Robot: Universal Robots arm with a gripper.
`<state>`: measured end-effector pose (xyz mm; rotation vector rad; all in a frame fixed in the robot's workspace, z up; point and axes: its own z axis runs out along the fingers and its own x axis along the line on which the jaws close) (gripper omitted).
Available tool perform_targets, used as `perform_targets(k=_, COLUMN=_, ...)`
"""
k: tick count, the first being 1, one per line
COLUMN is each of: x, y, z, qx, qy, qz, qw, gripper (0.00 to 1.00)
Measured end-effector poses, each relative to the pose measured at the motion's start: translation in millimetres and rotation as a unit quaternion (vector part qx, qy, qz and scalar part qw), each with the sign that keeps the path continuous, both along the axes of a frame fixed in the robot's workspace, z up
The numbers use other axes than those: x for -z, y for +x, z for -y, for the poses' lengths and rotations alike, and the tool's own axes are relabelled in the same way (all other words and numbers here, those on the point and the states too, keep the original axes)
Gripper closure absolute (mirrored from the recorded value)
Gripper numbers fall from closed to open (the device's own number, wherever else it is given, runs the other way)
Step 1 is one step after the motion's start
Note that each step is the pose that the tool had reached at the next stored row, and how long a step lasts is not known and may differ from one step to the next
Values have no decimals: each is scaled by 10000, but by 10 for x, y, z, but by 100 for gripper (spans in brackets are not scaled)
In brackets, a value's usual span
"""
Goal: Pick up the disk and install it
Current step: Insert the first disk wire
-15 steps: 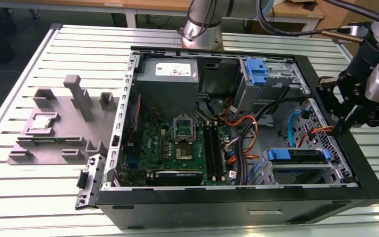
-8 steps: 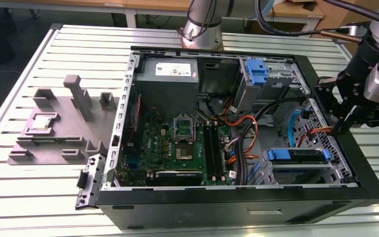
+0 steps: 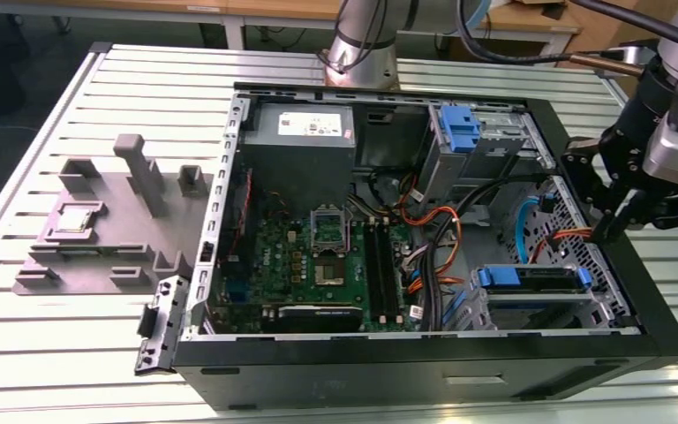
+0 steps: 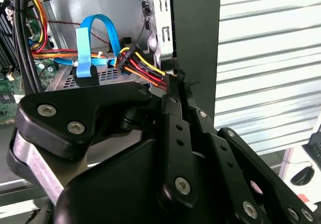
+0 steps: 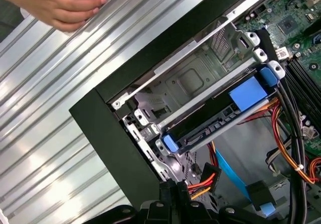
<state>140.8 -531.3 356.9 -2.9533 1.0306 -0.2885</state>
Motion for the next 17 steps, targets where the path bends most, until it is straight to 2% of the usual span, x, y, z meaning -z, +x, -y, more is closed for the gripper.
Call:
perform_targets(k=3, x=0, y=1, z=0, qx=173, qy=-10, qz=0, qw=9999, gripper=83)
perform_targets(k=17, x=0, y=0, z=0, qx=180, qy=-10, qz=0, qw=9998, gripper=83)
